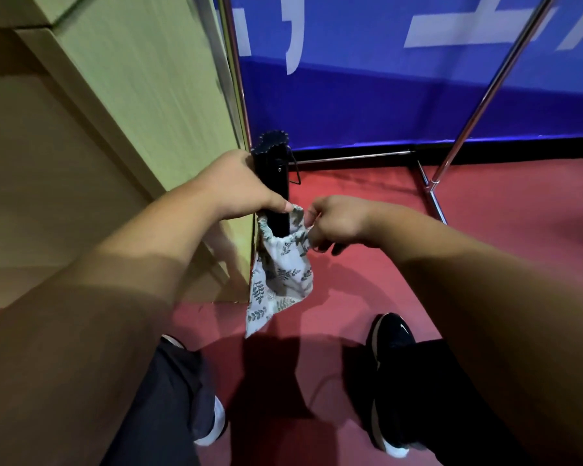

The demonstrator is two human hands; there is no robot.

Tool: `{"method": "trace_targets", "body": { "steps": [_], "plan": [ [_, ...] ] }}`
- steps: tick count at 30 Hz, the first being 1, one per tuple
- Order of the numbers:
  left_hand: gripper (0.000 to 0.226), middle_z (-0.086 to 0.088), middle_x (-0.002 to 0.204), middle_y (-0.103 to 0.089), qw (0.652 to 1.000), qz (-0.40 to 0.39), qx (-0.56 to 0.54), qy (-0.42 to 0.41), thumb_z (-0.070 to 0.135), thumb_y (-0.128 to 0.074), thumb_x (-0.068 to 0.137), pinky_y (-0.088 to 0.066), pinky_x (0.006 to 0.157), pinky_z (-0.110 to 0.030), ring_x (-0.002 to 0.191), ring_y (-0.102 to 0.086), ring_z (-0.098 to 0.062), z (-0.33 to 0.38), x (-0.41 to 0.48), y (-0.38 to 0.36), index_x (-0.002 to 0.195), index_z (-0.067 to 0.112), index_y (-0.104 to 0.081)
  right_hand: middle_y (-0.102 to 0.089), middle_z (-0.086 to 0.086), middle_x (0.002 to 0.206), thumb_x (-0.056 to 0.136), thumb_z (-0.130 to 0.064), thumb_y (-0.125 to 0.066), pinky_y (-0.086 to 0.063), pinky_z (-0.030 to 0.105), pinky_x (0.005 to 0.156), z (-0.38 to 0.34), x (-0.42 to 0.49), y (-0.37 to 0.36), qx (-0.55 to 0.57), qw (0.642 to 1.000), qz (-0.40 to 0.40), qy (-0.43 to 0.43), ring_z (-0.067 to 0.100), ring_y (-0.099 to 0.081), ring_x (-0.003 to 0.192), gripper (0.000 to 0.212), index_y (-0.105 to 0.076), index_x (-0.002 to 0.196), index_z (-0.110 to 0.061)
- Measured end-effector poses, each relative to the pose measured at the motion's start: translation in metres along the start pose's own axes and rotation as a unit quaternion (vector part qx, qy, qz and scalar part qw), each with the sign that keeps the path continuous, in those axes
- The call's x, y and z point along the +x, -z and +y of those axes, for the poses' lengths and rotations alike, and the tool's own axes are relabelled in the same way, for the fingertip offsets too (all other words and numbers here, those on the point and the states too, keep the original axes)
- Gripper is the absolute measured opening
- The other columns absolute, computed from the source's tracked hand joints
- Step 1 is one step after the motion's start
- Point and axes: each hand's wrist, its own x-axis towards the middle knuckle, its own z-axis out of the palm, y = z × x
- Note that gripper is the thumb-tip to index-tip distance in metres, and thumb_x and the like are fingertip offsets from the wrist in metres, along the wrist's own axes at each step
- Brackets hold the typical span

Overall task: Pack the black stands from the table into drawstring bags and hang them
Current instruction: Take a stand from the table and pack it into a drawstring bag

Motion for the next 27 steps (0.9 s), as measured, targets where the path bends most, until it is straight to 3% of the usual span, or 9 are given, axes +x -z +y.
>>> {"method": "trace_targets", "body": {
  "steps": [4, 8, 11, 14, 17, 21, 24, 27],
  "plan": [
    [0.047, 0.009, 0.089, -0.076, 1.0, -0.003, -0.003, -0.004, 0.028, -0.103, 0.061, -0.05, 0.064, -0.017, 0.074, -0.068, 0.001, -0.002, 0.0, 0.004, 0.099, 0.019, -0.076, -0.062, 0.015, 0.076, 0.088, -0.006, -0.081, -0.056, 0.036, 0.064, 0.001, 0.004, -0.002, -0.024, 0.999, -0.017, -0.023, 0.025, -0.058, 0.064, 0.013, -0.072, 0.096, -0.001],
    [0.049, 0.011, 0.09, -0.076, 1.0, -0.01, 0.0, 0.005, 0.03, -0.103, 0.06, -0.049, 0.066, -0.018, 0.079, -0.069, 0.001, -0.005, 0.0, 0.005, 0.099, 0.02, -0.076, -0.067, 0.013, 0.068, 0.09, -0.023, -0.085, -0.054, 0.025, 0.051, 0.003, 0.005, 0.005, -0.168, 0.985, 0.023, -0.026, 0.023, -0.064, 0.052, 0.028, -0.073, 0.089, 0.002],
    [0.049, 0.012, 0.089, -0.075, 1.0, -0.006, 0.002, 0.011, 0.03, -0.104, 0.06, -0.048, 0.066, -0.019, 0.08, -0.068, 0.001, -0.006, 0.0, 0.005, 0.098, 0.02, -0.075, -0.07, 0.006, 0.062, 0.088, -0.032, -0.087, -0.062, 0.031, 0.06, 0.003, 0.008, 0.006, -0.22, 0.974, 0.041, -0.032, 0.018, -0.069, 0.048, 0.034, -0.077, 0.083, 0.0],
    [0.05, 0.01, 0.087, -0.076, 1.0, 0.003, 0.001, 0.024, 0.03, -0.104, 0.058, -0.055, 0.071, -0.023, 0.08, -0.071, -0.004, -0.008, 0.003, 0.007, 0.097, 0.019, -0.075, -0.071, 0.004, 0.061, 0.09, -0.027, -0.085, -0.066, 0.037, 0.071, 0.007, 0.009, 0.005, -0.25, 0.966, 0.033, -0.053, 0.014, -0.07, 0.046, 0.032, -0.073, 0.073, -0.002],
    [0.059, 0.008, 0.089, -0.079, 0.999, 0.018, -0.003, 0.043, 0.035, -0.105, 0.05, -0.062, 0.085, -0.033, 0.084, -0.076, -0.01, -0.012, 0.006, 0.009, 0.099, 0.019, -0.077, -0.075, 0.011, 0.067, 0.093, -0.032, -0.083, -0.064, 0.034, 0.061, 0.009, 0.005, 0.003, -0.227, 0.971, 0.012, -0.069, 0.022, -0.074, 0.053, 0.037, -0.073, 0.079, 0.002],
    [0.057, 0.011, 0.091, -0.075, 0.999, 0.028, 0.021, 0.037, 0.037, -0.104, 0.056, -0.054, 0.078, -0.026, 0.085, -0.071, -0.006, -0.012, 0.004, 0.009, 0.103, 0.021, -0.075, -0.078, 0.022, 0.085, 0.097, -0.04, -0.076, -0.066, 0.041, 0.07, 0.004, 0.0, 0.005, -0.221, 0.974, 0.023, -0.042, 0.036, -0.079, 0.076, 0.044, -0.073, 0.092, 0.003],
    [0.059, 0.012, 0.089, -0.072, 0.998, 0.026, 0.047, 0.036, 0.045, -0.103, 0.057, -0.048, 0.068, -0.023, 0.081, -0.068, -0.005, -0.013, 0.003, 0.01, 0.104, 0.023, -0.074, -0.077, 0.019, 0.08, 0.097, -0.043, -0.073, -0.062, 0.038, 0.067, 0.001, -0.003, 0.012, -0.24, 0.97, 0.033, -0.027, 0.037, -0.077, 0.073, 0.042, -0.072, 0.09, -0.002],
    [0.059, 0.008, 0.09, -0.069, 0.992, 0.02, 0.122, 0.007, 0.057, -0.095, 0.067, -0.047, 0.074, -0.027, 0.084, -0.065, -0.016, -0.013, -0.001, 0.01, 0.108, 0.021, -0.073, -0.066, 0.008, 0.071, 0.096, -0.05, -0.073, -0.049, 0.034, 0.066, -0.001, -0.004, 0.02, -0.251, 0.966, 0.061, -0.001, 0.029, -0.061, 0.069, 0.043, -0.066, 0.078, -0.012]
  ]
}}
